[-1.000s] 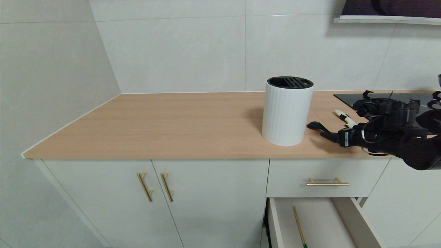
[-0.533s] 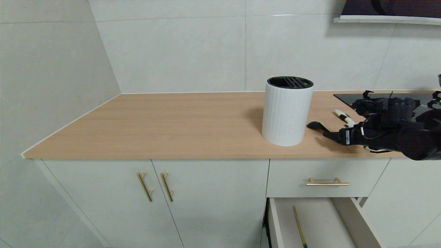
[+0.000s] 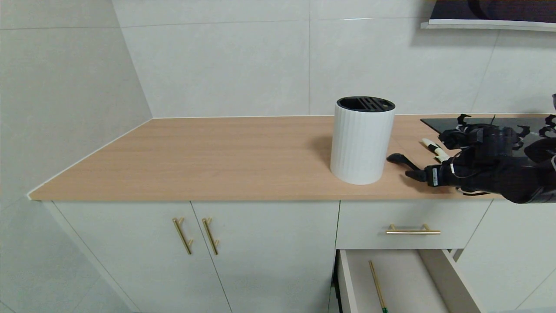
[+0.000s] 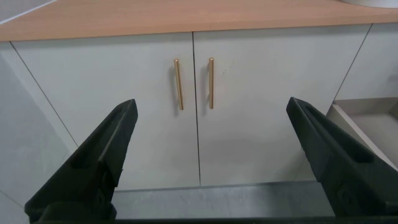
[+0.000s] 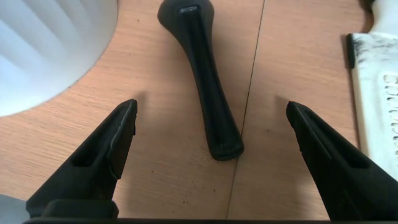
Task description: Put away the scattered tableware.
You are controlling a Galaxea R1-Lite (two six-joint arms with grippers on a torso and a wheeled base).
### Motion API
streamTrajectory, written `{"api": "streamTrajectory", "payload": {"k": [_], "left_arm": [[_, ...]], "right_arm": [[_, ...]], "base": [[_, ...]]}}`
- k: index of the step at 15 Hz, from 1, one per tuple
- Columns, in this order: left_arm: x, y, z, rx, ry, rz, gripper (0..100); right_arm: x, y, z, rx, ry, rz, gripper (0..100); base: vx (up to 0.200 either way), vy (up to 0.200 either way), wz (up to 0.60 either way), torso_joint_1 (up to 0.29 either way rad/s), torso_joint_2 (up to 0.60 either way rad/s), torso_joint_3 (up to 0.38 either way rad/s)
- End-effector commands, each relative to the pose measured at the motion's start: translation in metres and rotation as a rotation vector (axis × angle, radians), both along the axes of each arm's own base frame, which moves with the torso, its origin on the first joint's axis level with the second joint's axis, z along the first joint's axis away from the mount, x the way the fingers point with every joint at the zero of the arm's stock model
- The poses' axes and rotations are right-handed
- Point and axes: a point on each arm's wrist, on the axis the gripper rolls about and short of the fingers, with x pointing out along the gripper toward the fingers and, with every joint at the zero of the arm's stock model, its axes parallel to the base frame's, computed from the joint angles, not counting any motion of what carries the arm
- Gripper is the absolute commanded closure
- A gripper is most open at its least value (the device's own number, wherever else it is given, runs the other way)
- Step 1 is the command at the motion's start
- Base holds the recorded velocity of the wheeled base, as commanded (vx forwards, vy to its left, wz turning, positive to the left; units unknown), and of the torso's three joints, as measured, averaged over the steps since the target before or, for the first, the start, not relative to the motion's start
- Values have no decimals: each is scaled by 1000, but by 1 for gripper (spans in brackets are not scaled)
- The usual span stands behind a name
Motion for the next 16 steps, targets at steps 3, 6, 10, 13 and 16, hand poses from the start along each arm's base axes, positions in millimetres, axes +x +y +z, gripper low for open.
{"api": "streamTrajectory", "payload": {"k": [3, 6, 10, 13, 16], "left_arm": [[0, 0, 0, 0, 1, 0, 0], [0, 0, 0, 0, -1, 0, 0], [0, 0, 0, 0, -1, 0, 0], [0, 0, 0, 0, -1, 0, 0], [0, 0, 0, 0, 1, 0, 0]], "right_arm": [[2, 0, -6, -2, 14, 1, 0], [4, 1, -9, -2, 20, 3, 100], [6, 0, -12, -2, 26, 3, 100], [3, 2, -7, 0, 37, 5, 100], [-16, 11, 22, 27, 157, 14, 100]], "base": [[0, 0, 0, 0, 0, 0], [0, 0, 0, 0, 0, 0], [0, 0, 0, 0, 0, 0], [0, 0, 0, 0, 0, 0], [0, 0, 0, 0, 0, 0]]}}
